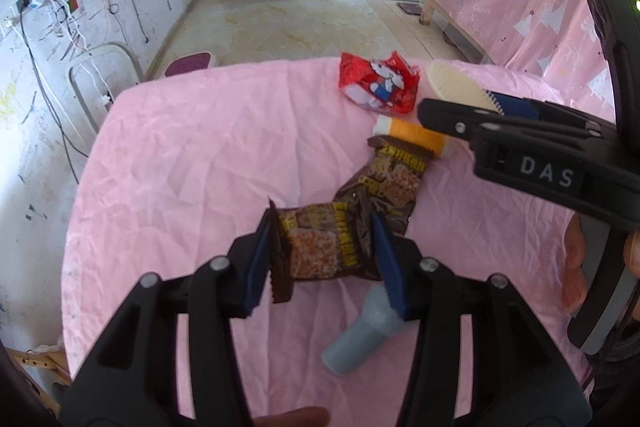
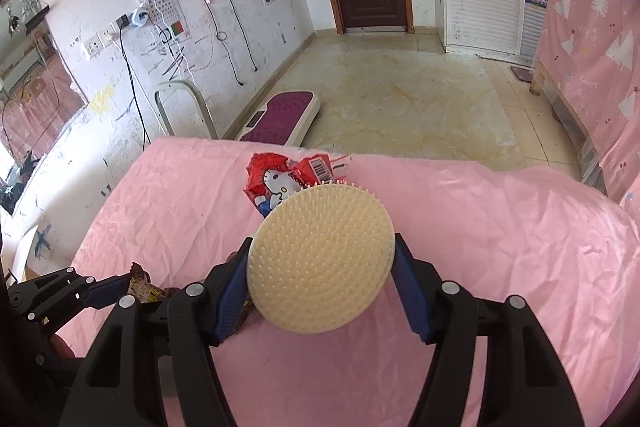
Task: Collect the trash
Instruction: 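Grasp the brown snack packet with the left tool while the right tool grasps the cream round brush, then carry the snack packet and cream brush to the basin and open both tools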
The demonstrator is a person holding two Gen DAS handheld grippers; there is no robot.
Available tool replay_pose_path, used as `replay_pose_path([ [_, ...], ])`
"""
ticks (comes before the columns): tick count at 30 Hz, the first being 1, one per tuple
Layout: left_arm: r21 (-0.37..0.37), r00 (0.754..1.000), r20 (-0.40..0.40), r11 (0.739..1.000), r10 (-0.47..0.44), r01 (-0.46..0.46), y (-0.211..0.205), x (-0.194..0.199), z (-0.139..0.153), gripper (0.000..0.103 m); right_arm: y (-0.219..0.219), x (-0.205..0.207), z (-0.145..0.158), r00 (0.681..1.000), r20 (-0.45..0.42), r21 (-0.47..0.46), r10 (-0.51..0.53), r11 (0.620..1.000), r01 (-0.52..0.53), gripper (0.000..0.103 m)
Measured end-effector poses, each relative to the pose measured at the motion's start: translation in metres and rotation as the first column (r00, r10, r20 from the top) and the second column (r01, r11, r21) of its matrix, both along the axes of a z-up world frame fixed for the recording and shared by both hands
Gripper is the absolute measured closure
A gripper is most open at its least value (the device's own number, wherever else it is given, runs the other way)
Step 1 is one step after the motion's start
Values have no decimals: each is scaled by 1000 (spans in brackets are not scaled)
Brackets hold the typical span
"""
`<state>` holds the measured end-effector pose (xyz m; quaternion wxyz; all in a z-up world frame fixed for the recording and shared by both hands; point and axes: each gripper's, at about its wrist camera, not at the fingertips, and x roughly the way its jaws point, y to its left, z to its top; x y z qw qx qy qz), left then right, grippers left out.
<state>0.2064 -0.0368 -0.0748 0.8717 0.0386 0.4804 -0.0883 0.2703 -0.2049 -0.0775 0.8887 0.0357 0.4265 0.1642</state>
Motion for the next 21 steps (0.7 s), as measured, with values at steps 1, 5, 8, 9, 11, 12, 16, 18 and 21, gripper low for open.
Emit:
replay_pose_path([
  [1,-1,1000,5,1000,4,-4,1,-2,3,56,-2,-3,3,1000,6,4,-3,1000,3,47],
  [5,4,1000,24,1000,18,-18,-1,-10,12,56,-11,-13,17,999,33,18,-15,1000,15,47],
  [8,9,999,43,1000,18,-18,-3,-20,20,56,-17,-23,27,998,55,31,-26,999,25,47],
  [9,11,998,53,1000,16,-17,-5,-24,24,56,-19,-26,30,998,61,34,-30,999,28,47],
  [11,13,998,66,1000,13,-14,-10,-33,29,56,-26,-33,37,996,78,43,-39,998,35,47],
  [12,16,997,76,1000,9,-10,-14,-38,33,56,-29,-36,41,996,84,45,-43,998,40,47],
  [16,24,995,96,1000,-3,0,-27,-47,43,56,-47,-51,53,991,113,66,-73,996,66,47],
  [18,30,994,108,1000,-8,5,-34,-52,49,56,-56,-58,58,988,125,75,-86,994,77,47],
  [21,37,992,124,999,-19,15,-46,-59,55,56,-74,-73,66,983,148,90,-111,991,99,47],
])
